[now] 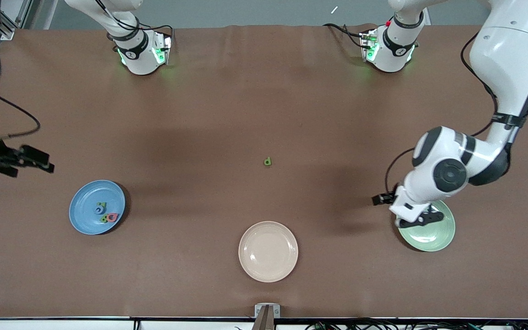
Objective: Sort uppercase to blue plate, lowercase to green plate
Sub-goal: 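Grasp green p with the left gripper while the right arm returns to rest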
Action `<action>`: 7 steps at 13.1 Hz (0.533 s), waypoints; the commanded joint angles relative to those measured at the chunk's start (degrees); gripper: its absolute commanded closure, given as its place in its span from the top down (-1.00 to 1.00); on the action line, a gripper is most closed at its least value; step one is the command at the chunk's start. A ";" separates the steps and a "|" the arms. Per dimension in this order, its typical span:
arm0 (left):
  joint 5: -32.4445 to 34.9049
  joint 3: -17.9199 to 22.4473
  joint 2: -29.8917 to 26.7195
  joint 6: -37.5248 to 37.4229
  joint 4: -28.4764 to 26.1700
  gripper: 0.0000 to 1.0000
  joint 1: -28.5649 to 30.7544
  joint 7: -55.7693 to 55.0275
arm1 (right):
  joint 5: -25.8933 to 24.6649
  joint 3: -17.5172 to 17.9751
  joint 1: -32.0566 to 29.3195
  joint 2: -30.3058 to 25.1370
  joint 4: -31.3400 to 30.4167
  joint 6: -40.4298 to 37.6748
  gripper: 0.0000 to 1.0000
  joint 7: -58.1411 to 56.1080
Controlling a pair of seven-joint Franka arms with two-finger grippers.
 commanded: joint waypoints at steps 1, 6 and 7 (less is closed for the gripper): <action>1.08 0.20 -0.62 -0.13 -0.35 0.96 -6.74 -10.68 | -0.69 0.77 0.01 -6.21 -3.51 -1.61 1.00 4.23; 3.97 0.64 2.36 3.11 0.62 0.90 -19.51 -28.65 | -2.00 0.86 0.63 -10.53 -10.35 2.77 1.00 4.43; 5.12 0.64 3.41 4.42 0.97 0.90 -21.27 -33.03 | -2.18 0.86 0.54 -10.72 -11.07 2.95 1.00 4.26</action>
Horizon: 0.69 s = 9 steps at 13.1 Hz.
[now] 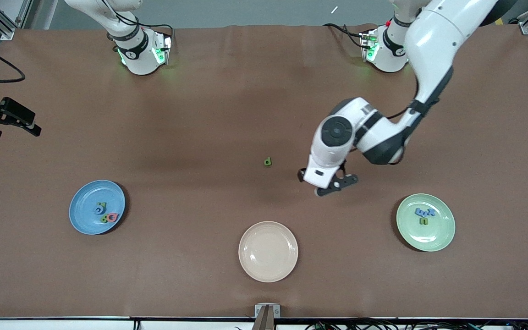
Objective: Sort uppercase to blue plate, lowercase to green plate
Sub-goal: 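Grasp green p with the left gripper while the right arm returns to rest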
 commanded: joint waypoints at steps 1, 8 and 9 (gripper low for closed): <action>3.42 0.63 3.37 3.16 1.94 0.87 -4.25 -9.11 | -1.49 0.16 0.00 -2.27 -3.93 1.76 1.00 -0.43; 6.77 6.60 10.84 3.79 9.06 0.44 -17.96 -12.75 | -2.54 0.24 1.32 -2.27 -1.29 -5.01 1.00 -0.88; 6.77 6.69 11.98 3.79 10.20 0.43 -19.11 -13.09 | -3.50 0.24 2.02 -1.83 1.59 -5.27 1.00 -2.28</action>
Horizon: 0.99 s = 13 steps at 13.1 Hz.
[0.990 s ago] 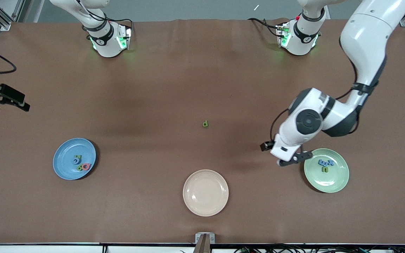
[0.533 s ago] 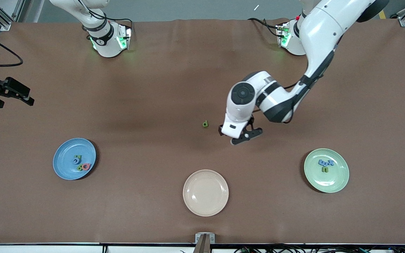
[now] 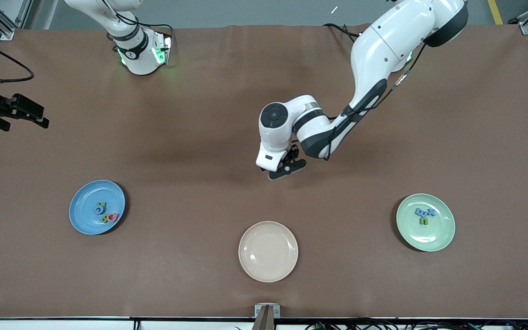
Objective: Sort uppercase to blue plate, lowercase to green plate
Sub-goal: 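Grasp green p with the left gripper while the right arm returns to rest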
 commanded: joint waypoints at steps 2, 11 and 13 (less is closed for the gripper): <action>1.13 2.13 2.83 -0.32 4.09 0.38 -4.12 -0.14 | -7.20 0.16 3.06 2.13 7.07 -0.97 1.00 -2.19; 1.22 2.76 5.38 -0.32 5.58 0.13 -5.89 0.48 | -0.28 -0.81 -2.20 1.79 6.12 -3.34 1.00 -2.01; 1.22 3.11 5.47 -0.32 5.50 -0.36 -5.89 0.57 | -0.81 -0.72 -2.12 1.61 5.33 -3.25 1.00 -2.01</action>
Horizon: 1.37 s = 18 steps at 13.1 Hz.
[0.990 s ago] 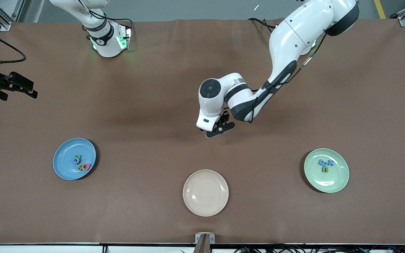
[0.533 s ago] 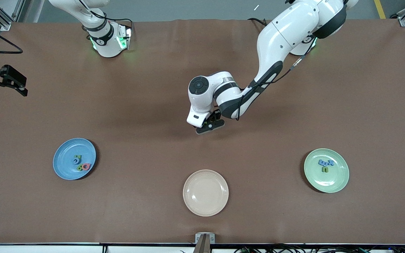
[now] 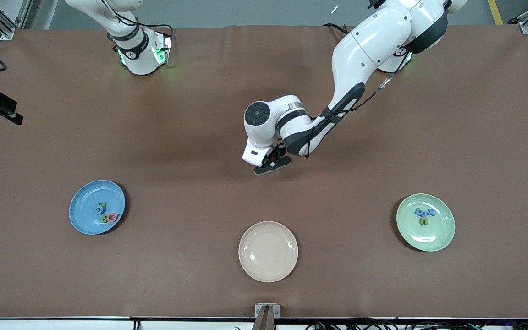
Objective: Sort uppercase to blue plate, lowercase to green plate
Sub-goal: 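Carry the green p with the left gripper over the green plate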
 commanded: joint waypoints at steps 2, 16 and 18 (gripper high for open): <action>1.21 0.73 1.19 -0.32 1.97 -0.97 -0.80 0.14 | 0.29 0.65 -0.20 -0.23 -0.71 -0.19 1.00 -0.31; 5.70 1.17 -8.30 -6.74 1.27 -0.95 18.42 20.07 | 0.20 0.65 -0.20 -0.05 -0.18 -0.81 1.00 -0.31; 5.61 1.08 -8.22 -6.74 1.27 -0.96 23.17 26.21 | 0.20 0.74 -0.11 -0.05 -0.18 -0.72 1.00 -0.31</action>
